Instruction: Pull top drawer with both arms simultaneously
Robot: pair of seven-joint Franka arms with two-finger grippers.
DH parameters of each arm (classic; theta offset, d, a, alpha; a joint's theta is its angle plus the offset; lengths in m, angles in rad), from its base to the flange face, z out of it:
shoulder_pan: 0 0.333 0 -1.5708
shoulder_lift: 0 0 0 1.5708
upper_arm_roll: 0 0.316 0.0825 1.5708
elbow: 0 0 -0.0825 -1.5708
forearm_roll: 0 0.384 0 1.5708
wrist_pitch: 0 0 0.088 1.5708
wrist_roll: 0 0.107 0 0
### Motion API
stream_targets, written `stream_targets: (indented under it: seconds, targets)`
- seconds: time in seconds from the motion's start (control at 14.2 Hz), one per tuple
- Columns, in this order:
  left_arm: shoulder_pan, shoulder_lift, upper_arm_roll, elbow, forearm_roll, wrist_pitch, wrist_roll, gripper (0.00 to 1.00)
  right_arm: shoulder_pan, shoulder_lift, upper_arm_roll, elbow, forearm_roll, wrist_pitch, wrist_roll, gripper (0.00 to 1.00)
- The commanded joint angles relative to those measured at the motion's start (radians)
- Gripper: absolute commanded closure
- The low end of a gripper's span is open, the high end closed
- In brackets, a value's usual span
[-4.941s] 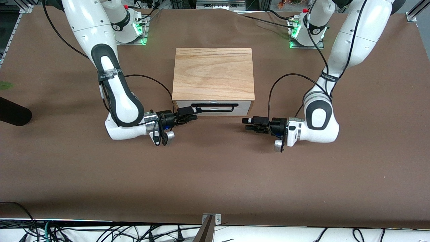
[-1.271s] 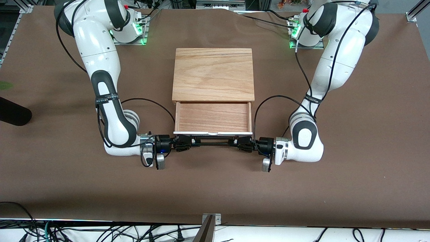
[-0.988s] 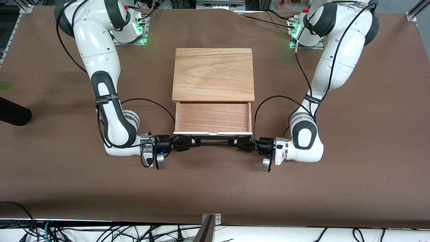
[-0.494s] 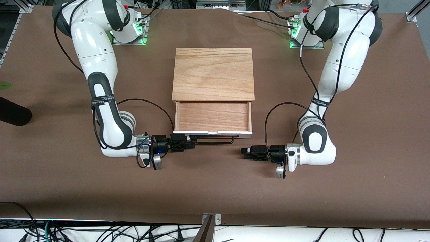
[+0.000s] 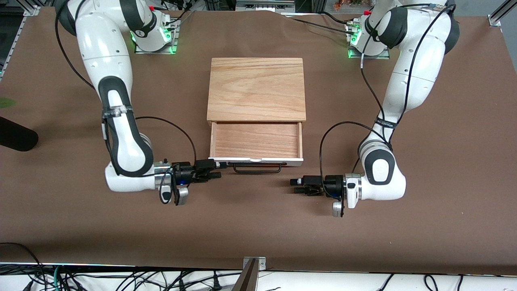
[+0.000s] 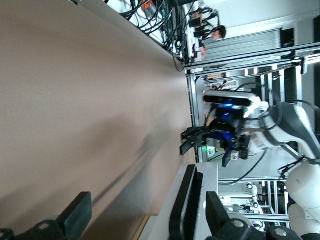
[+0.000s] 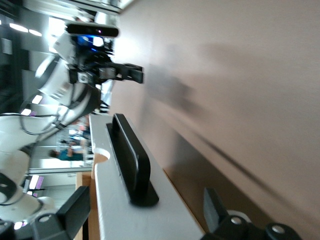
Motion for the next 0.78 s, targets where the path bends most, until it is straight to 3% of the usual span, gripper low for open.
stream_targets:
  seconds: [0.0,0.21,0.49,0.71]
  targets:
    - [0.016,-0.113,-0.003,-0.023,0.206,-0.023,-0.211,0.0,0.0,-0.08,-0.026,-0.014,-0.191,-0.011,0.072,0.0]
    - [0.045,-0.225,0.002,-0.02,0.458,-0.128,-0.371,0.0,-0.001,-0.153,-0.072,-0.014,-0.427,-0.069,0.092,0.0]
    - [0.048,-0.38,0.003,-0.023,0.945,-0.163,-0.374,0.0,0.002,-0.284,-0.171,-0.021,-0.783,-0.19,0.109,0.0]
    - [0.071,-0.449,0.005,-0.023,1.127,-0.222,-0.37,0.0,0.011,-0.362,-0.258,-0.022,-0.915,-0.297,0.139,0.0]
